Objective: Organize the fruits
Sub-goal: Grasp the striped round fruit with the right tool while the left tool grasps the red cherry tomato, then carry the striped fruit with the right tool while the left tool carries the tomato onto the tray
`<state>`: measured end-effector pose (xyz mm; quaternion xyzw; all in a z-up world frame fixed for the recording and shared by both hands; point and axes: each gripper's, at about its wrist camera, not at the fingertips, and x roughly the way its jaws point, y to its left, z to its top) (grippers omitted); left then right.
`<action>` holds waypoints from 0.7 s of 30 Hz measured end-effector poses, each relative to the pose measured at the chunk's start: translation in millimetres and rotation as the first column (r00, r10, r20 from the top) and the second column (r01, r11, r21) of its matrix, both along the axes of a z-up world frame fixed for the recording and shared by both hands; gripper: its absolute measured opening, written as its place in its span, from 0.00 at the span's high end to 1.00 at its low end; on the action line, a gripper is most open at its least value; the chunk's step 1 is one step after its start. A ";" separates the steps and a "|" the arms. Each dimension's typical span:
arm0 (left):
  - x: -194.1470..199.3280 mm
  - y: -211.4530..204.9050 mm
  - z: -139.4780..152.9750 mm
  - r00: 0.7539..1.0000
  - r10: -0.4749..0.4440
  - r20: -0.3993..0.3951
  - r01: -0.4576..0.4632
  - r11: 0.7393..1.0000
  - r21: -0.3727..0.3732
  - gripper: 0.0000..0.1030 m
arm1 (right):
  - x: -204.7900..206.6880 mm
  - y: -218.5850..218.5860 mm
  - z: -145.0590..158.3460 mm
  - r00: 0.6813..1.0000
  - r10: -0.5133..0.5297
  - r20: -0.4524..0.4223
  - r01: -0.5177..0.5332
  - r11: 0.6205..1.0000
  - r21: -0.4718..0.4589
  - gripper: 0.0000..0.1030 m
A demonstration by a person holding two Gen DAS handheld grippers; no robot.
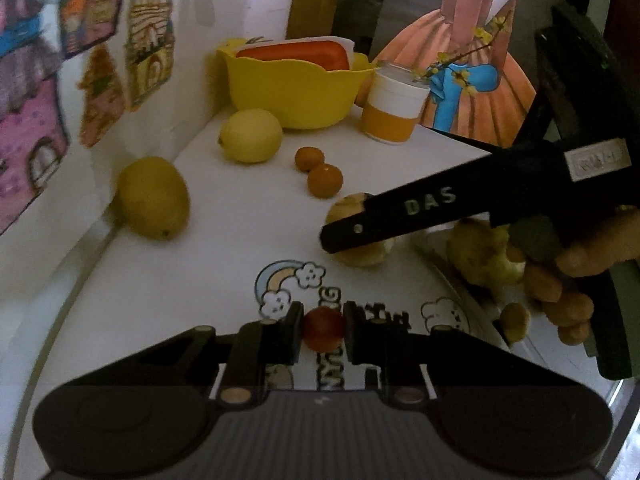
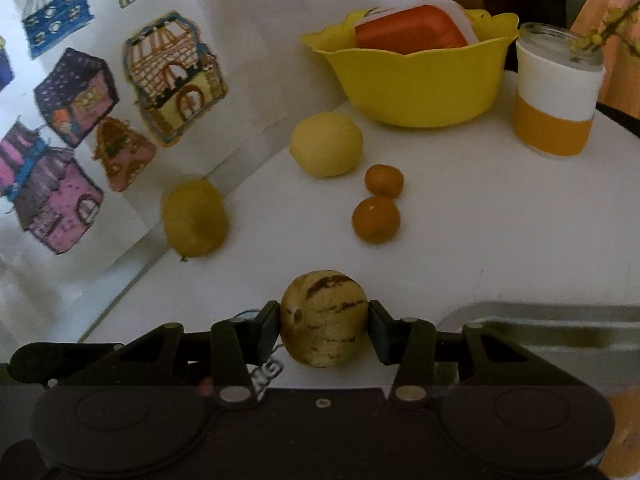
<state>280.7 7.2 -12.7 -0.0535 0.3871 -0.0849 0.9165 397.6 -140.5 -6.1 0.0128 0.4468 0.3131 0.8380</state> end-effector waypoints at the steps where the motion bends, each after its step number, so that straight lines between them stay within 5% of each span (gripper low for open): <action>1: -4.3 1.4 1.7 1.000 0.006 0.002 -0.006 1.000 0.002 0.79 | -3.8 -1.4 2.1 1.000 0.002 0.004 -0.002 1.000 0.007 0.53; 21: -61.5 -31.9 45.2 0.997 0.006 0.073 -0.006 1.000 -0.008 0.79 | -106.1 -75.9 72.6 0.993 -0.025 0.118 0.016 0.997 0.076 0.53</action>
